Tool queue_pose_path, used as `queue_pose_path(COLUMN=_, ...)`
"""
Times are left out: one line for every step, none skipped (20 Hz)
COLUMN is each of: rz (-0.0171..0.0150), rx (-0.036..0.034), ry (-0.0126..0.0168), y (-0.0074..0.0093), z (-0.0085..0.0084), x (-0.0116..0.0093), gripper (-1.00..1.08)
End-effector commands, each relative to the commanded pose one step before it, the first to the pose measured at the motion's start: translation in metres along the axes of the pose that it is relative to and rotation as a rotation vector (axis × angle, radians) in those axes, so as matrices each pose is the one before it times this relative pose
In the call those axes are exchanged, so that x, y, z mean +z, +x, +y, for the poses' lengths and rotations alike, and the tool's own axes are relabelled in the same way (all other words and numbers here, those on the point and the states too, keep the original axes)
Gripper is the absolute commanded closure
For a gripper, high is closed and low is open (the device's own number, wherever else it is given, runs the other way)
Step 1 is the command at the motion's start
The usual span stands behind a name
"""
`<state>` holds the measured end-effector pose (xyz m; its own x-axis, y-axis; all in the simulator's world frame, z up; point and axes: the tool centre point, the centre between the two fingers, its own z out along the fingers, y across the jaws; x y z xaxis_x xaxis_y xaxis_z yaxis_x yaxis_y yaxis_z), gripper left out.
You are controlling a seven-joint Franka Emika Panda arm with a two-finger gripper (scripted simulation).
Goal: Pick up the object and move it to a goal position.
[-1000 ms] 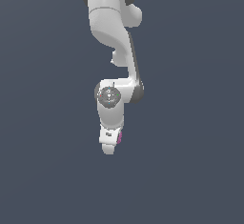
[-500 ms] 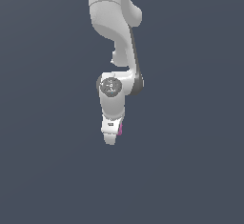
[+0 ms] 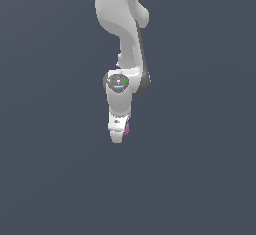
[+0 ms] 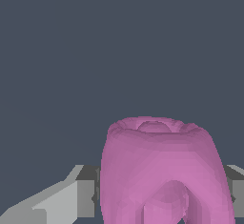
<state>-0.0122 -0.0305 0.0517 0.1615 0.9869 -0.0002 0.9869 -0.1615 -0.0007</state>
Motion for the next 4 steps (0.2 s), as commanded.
queue_pose_path(rz=0.0, rx=0.00017, ry=-0.00076, y=-0.00038, z=-0.00435, x=-0.00072, gripper=1.08)
queue_pose_path(rz=0.0, rx=0.0, ry=0.0, y=-0.00006, z=-0.00086, x=-0.00008, gripper=1.08)
queue_pose_path(rz=0.0, rx=0.0, ry=0.0, y=-0.00004, z=-0.00052, x=-0.00005, gripper=1.08)
queue_pose_path(rz=0.0, rx=0.0, ry=0.0, y=-0.00001, z=-0.00017, x=-0.00002, gripper=1.08)
